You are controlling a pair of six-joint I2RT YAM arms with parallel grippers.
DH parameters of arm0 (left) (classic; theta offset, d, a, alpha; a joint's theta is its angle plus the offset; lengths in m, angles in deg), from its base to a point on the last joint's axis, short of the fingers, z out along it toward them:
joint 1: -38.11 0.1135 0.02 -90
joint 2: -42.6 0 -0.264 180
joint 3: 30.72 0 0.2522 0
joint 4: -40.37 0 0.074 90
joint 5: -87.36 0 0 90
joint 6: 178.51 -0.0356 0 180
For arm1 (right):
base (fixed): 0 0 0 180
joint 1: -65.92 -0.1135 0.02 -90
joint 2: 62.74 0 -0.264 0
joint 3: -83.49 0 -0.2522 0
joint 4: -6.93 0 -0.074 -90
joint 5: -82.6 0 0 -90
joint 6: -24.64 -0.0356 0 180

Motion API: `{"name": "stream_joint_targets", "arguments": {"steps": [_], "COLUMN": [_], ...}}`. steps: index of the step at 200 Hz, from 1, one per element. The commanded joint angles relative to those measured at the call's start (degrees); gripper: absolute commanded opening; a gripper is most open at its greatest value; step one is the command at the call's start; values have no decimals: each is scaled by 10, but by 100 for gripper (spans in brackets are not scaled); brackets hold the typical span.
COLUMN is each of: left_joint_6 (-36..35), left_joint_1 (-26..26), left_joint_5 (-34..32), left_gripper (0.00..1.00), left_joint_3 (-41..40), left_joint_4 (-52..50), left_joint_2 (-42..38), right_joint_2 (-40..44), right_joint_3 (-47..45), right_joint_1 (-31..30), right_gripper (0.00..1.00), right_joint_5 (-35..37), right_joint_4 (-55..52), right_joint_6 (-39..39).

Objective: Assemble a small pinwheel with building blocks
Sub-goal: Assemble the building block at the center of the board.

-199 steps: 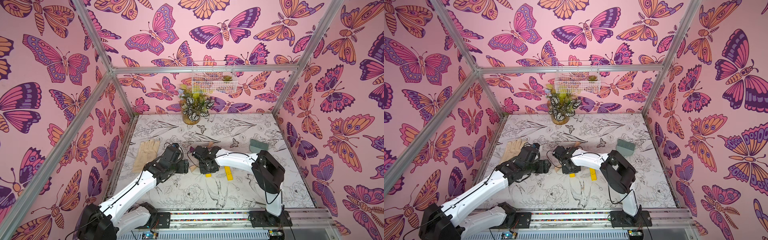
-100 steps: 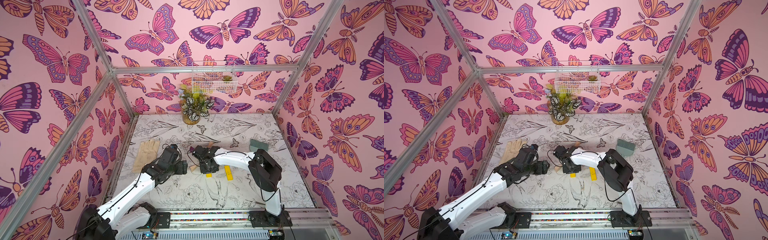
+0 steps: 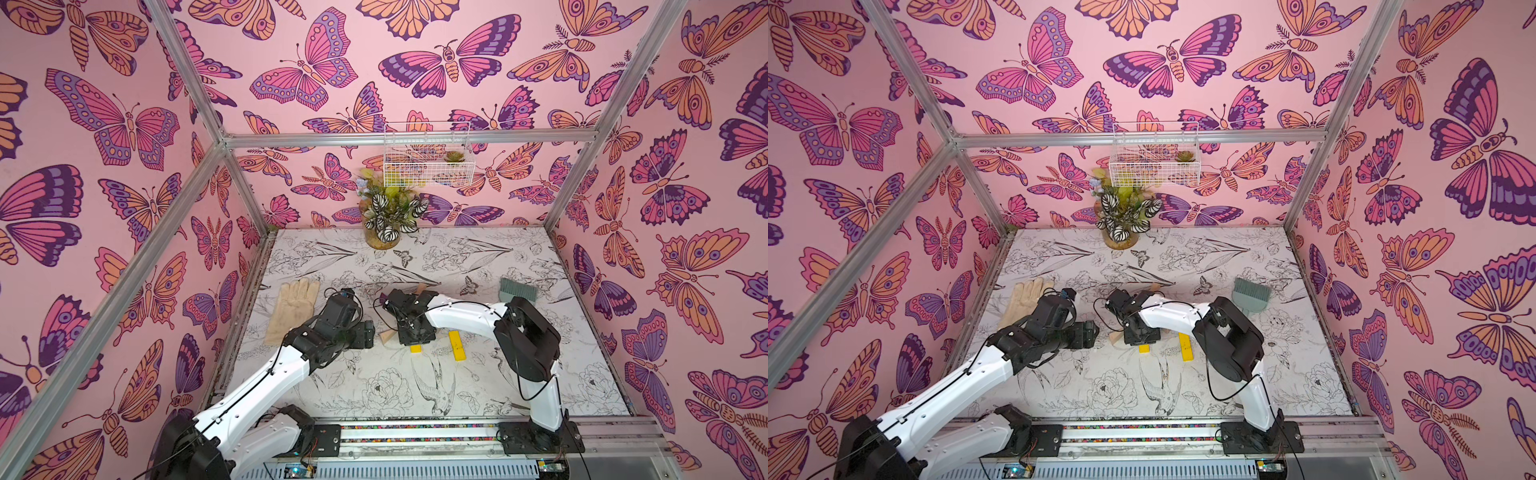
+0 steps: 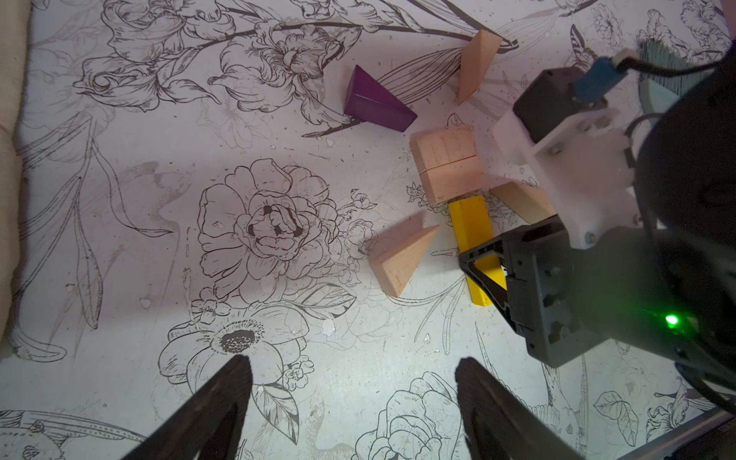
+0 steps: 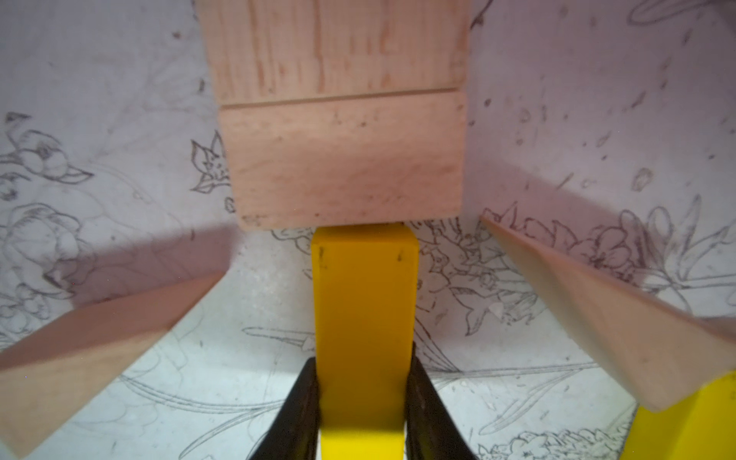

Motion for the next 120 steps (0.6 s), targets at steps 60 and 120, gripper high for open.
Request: {"name": "stream_joint_targets", "arguments": {"steps": [60,120], "left_joint_6": [-7,-7], "left_joint_1": [4,4], "left_joint_5": [5,7], "left_gripper": [84,84], "left_joint_3": [-8,-8], "left_joint_4": [-13,-12], "left_joint_2": [7,11], "right_joint_2": [-21,-23], "right_joint_3": [19,20], "right_joint_1": [4,4], "right_gripper": [24,28], "right_joint_5": [11,11], "right_joint_4": [-18,-20], "right_joint_6": [-1,0]}}
